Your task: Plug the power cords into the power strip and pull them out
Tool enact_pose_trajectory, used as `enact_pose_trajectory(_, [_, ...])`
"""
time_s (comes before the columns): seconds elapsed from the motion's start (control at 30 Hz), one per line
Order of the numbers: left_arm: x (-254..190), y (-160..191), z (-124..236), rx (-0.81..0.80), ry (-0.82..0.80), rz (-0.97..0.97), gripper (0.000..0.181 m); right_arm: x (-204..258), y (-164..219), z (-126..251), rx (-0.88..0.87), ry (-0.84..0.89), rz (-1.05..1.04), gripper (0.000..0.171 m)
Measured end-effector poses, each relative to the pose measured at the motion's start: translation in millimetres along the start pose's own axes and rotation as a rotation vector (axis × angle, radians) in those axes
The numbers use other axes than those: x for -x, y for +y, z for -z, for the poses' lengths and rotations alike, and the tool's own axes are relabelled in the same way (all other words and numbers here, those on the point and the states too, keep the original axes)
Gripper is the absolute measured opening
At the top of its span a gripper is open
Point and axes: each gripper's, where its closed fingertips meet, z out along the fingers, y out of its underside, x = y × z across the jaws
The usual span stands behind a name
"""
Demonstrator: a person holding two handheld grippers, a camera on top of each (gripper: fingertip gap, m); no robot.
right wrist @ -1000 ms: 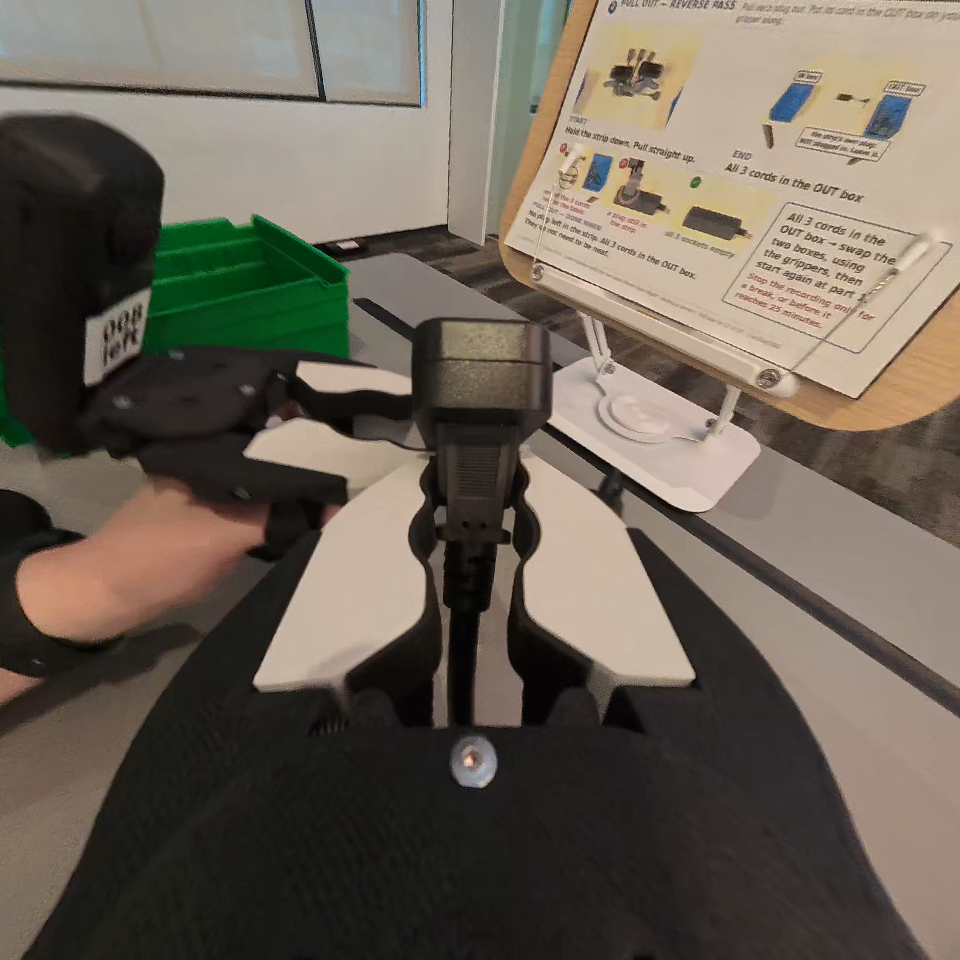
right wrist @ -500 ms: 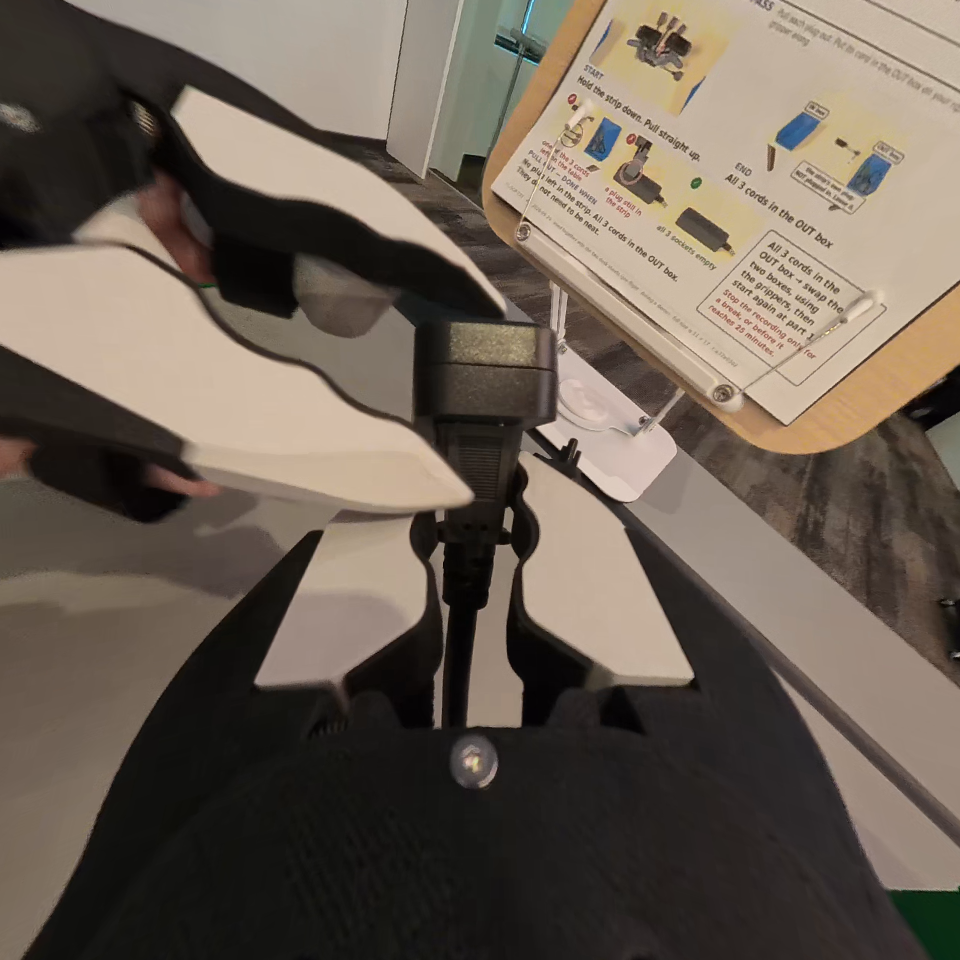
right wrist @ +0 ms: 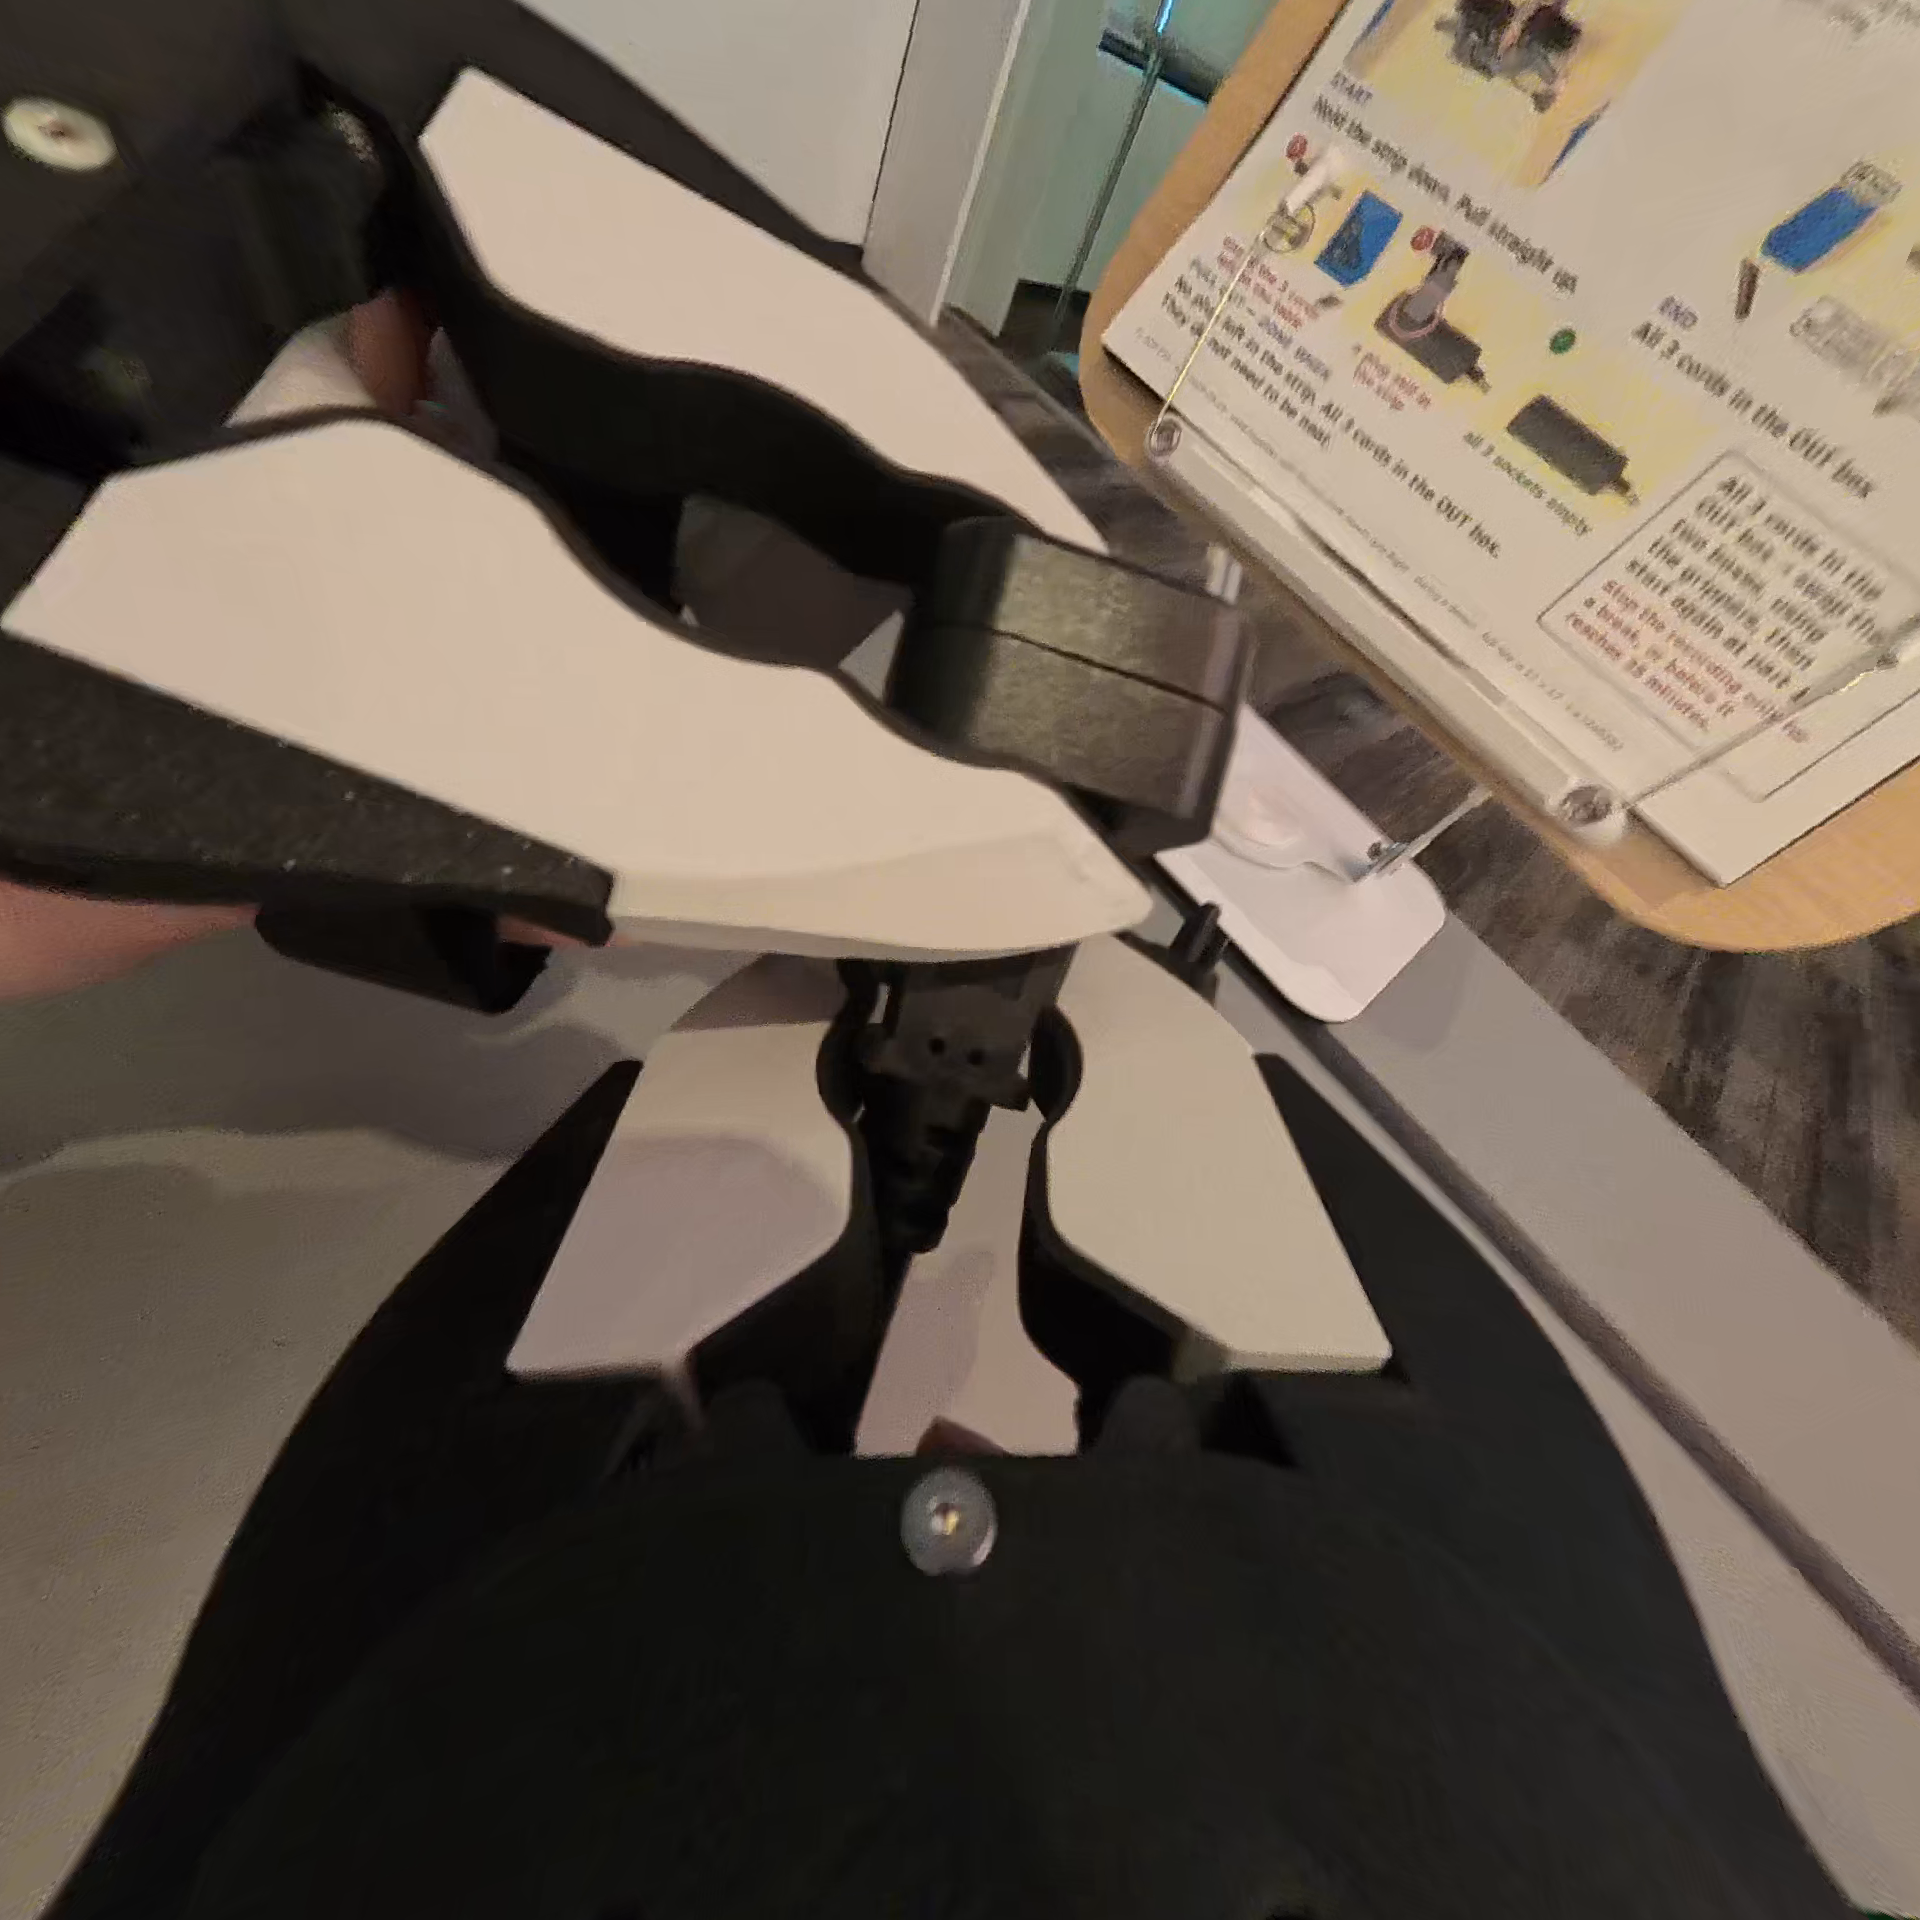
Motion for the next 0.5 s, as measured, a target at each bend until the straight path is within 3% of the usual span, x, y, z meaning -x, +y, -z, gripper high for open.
enact_pose_trajectory(0.3, [-3, 9, -5, 0.069, -0.013, -0.06, 0.034, -4, 14, -2, 0.071, -0.001, 0.077, 0.028])
enact_pose_trajectory(0.5, [-10, 9, -5, 0.077, 0.03, -0.077, 0.034, 13, 21, 3, 0.145, -0.193, -0.066, 0.023])
